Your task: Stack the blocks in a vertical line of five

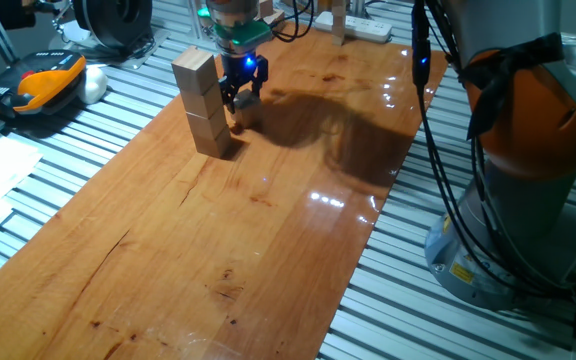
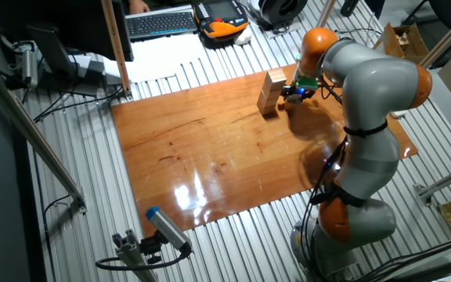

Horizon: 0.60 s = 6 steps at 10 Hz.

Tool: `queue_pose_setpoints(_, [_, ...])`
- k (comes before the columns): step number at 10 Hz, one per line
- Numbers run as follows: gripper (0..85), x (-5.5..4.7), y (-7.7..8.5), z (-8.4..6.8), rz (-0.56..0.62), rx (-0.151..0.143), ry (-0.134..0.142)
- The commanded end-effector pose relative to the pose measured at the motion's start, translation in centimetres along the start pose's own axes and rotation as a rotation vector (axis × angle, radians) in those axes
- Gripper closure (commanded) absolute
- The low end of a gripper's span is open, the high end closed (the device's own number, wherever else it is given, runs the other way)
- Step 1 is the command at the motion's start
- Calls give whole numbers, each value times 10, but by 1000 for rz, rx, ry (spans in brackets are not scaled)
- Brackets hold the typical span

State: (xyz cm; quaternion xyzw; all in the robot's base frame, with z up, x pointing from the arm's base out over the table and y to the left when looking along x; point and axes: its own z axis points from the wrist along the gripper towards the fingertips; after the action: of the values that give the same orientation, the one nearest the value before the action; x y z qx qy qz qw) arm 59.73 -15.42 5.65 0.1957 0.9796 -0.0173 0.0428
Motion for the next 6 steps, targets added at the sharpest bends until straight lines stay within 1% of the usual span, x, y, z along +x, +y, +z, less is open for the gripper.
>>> queue_pose_setpoints(1, [170, 0, -1, -1, -9, -8, 5])
queue_pose_setpoints(2, [170, -1, -1, -3, -20, -17, 13])
queue_pose_setpoints(3, [340, -1, -2, -4, -32, -25, 17])
queue_pose_setpoints(6, [340, -1, -2, -5, -29, -25, 16])
